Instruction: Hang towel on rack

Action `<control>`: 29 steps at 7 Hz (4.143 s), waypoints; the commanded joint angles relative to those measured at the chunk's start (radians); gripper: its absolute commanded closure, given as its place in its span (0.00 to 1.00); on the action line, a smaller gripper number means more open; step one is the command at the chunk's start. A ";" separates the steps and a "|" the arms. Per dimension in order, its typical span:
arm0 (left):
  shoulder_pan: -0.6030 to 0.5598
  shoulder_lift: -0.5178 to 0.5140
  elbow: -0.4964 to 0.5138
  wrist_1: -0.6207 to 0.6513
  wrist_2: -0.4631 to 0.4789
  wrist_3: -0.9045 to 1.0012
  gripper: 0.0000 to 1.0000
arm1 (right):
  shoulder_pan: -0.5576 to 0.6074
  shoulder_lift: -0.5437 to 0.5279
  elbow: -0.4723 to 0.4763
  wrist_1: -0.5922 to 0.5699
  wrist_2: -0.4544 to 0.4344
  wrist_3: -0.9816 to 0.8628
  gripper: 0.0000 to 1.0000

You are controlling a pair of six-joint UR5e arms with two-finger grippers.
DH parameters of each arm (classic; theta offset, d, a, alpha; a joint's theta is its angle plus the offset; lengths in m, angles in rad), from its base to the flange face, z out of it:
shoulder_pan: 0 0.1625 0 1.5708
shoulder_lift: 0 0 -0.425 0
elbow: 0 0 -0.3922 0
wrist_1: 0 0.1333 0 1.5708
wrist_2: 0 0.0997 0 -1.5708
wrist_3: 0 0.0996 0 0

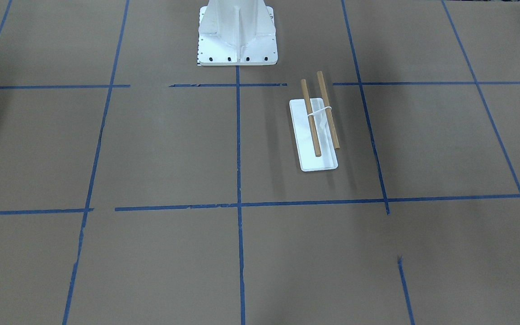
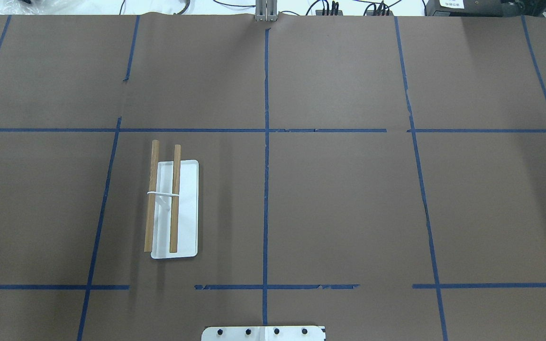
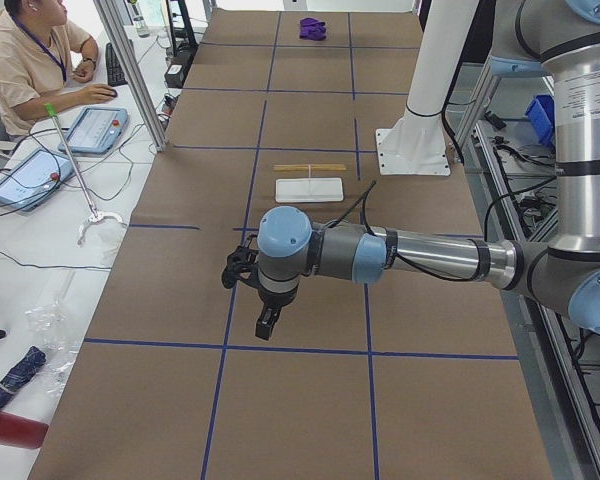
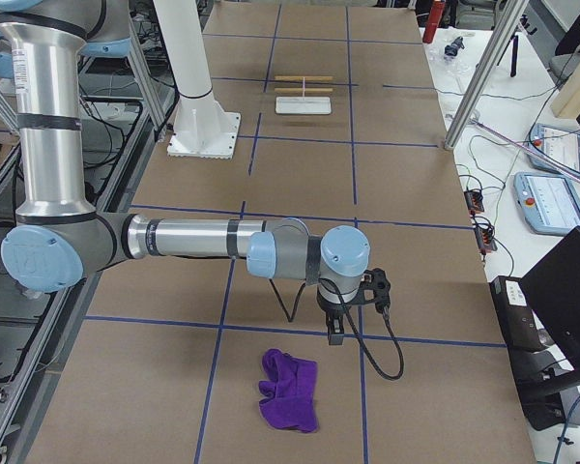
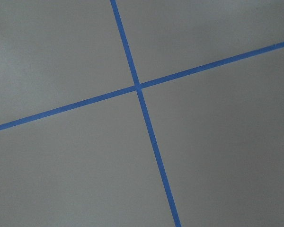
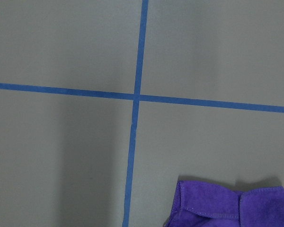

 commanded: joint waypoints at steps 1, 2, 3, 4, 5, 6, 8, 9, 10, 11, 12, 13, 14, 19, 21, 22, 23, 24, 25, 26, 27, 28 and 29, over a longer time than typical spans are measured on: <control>0.005 -0.017 0.000 -0.151 0.004 -0.007 0.00 | -0.023 -0.016 0.040 0.150 0.010 0.021 0.00; 0.005 -0.020 0.006 -0.237 0.004 -0.010 0.00 | -0.042 -0.026 0.040 0.265 0.017 0.032 0.00; 0.004 -0.019 0.012 -0.359 0.002 -0.012 0.00 | -0.043 -0.069 0.034 0.334 0.026 0.031 0.00; 0.005 -0.029 0.054 -0.469 0.002 -0.010 0.00 | -0.045 -0.123 0.027 0.393 0.023 0.019 0.13; 0.005 -0.066 0.117 -0.594 -0.002 -0.015 0.00 | -0.045 -0.199 0.004 0.515 -0.020 0.003 0.00; 0.005 -0.065 0.122 -0.608 -0.007 -0.012 0.00 | -0.045 -0.239 -0.071 0.637 -0.040 0.002 0.00; 0.005 -0.069 0.116 -0.613 -0.005 -0.013 0.00 | -0.069 -0.237 -0.243 0.792 -0.128 -0.055 0.11; 0.005 -0.072 0.112 -0.613 -0.005 -0.013 0.00 | -0.072 -0.231 -0.307 0.797 -0.152 -0.105 0.19; 0.007 -0.072 0.112 -0.613 -0.007 -0.013 0.00 | -0.072 -0.232 -0.332 0.800 -0.155 -0.132 0.19; 0.007 -0.074 0.112 -0.613 -0.007 -0.013 0.00 | -0.074 -0.232 -0.360 0.800 -0.178 -0.174 0.23; 0.007 -0.074 0.112 -0.615 -0.007 -0.012 0.00 | -0.094 -0.232 -0.378 0.798 -0.192 -0.188 0.26; 0.007 -0.074 0.112 -0.615 -0.007 -0.012 0.00 | -0.109 -0.232 -0.380 0.798 -0.194 -0.187 0.29; 0.007 -0.074 0.112 -0.615 -0.007 -0.012 0.00 | -0.131 -0.231 -0.389 0.798 -0.197 -0.184 0.31; 0.007 -0.074 0.110 -0.615 -0.007 -0.012 0.00 | -0.169 -0.231 -0.405 0.800 -0.258 -0.236 0.70; 0.007 -0.074 0.110 -0.615 -0.007 -0.012 0.00 | -0.168 -0.231 -0.403 0.800 -0.261 -0.254 1.00; 0.007 -0.074 0.109 -0.615 -0.007 -0.012 0.00 | -0.168 -0.229 -0.399 0.801 -0.260 -0.283 1.00; 0.007 -0.074 0.109 -0.615 -0.007 -0.012 0.00 | -0.166 -0.231 -0.376 0.801 -0.255 -0.287 1.00; 0.007 -0.074 0.110 -0.615 -0.007 -0.012 0.00 | -0.152 -0.232 -0.318 0.794 -0.243 -0.285 1.00; 0.007 -0.074 0.110 -0.634 -0.007 -0.010 0.00 | -0.123 -0.229 -0.240 0.751 -0.223 -0.282 1.00; 0.007 -0.075 0.118 -0.653 -0.007 -0.013 0.00 | -0.117 -0.218 -0.131 0.650 -0.192 -0.279 1.00; 0.007 -0.078 0.110 -0.658 -0.008 -0.066 0.00 | -0.117 -0.199 0.035 0.469 -0.192 -0.265 1.00; 0.008 -0.092 0.110 -0.650 -0.040 -0.099 0.00 | -0.117 -0.133 0.194 0.253 -0.190 -0.259 1.00; 0.010 -0.092 0.112 -0.656 -0.068 -0.094 0.00 | -0.120 -0.019 0.271 0.100 -0.142 -0.246 1.00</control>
